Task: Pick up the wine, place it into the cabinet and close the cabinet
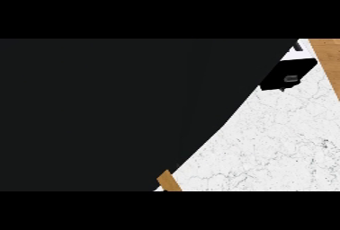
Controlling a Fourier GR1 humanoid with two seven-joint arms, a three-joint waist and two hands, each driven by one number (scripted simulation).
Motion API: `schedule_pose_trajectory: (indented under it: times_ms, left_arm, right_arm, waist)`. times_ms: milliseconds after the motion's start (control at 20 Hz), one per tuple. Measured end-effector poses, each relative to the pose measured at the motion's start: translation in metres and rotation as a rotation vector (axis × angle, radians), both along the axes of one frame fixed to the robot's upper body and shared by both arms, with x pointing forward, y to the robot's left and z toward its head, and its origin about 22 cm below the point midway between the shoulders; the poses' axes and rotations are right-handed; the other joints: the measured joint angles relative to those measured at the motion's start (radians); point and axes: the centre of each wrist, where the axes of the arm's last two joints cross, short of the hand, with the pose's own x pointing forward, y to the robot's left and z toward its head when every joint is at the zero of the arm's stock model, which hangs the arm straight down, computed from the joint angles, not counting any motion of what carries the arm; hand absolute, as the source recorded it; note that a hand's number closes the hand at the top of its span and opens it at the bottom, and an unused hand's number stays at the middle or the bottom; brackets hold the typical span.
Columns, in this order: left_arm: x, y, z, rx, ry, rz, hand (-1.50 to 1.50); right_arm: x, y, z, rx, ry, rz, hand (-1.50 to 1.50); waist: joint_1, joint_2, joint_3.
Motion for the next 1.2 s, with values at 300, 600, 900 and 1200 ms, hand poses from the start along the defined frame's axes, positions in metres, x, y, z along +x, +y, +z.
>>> schedule_pose_trajectory:
  times_ms: [300, 600, 900, 1200]
  left_arm:
    - [0.005, 0.021, 0.010, 0.002, -0.021, -0.016, -1.50]
    - [0.012, 0.039, 0.018, -0.005, -0.032, -0.020, -1.50]
    - [0.018, 0.044, 0.027, -0.003, -0.051, -0.037, -1.50]
    - [0.017, 0.059, 0.032, 0.002, -0.045, -0.022, -1.50]
  right_arm:
    - [0.046, 0.048, 0.022, -0.024, -0.001, -0.024, 1.50]
    - [0.093, 0.085, 0.055, -0.044, -0.012, -0.047, 1.50]
    - [0.131, 0.100, 0.064, -0.132, 0.131, 0.119, 1.50]
    - [0.176, 0.102, 0.058, -0.163, 0.281, 0.230, 1.50]
  waist:
    - [0.016, 0.006, 0.001]
    - [0.020, 0.010, 0.001]
    - [0.032, 0.020, 0.002]
    - [0.021, 0.017, 0.003]
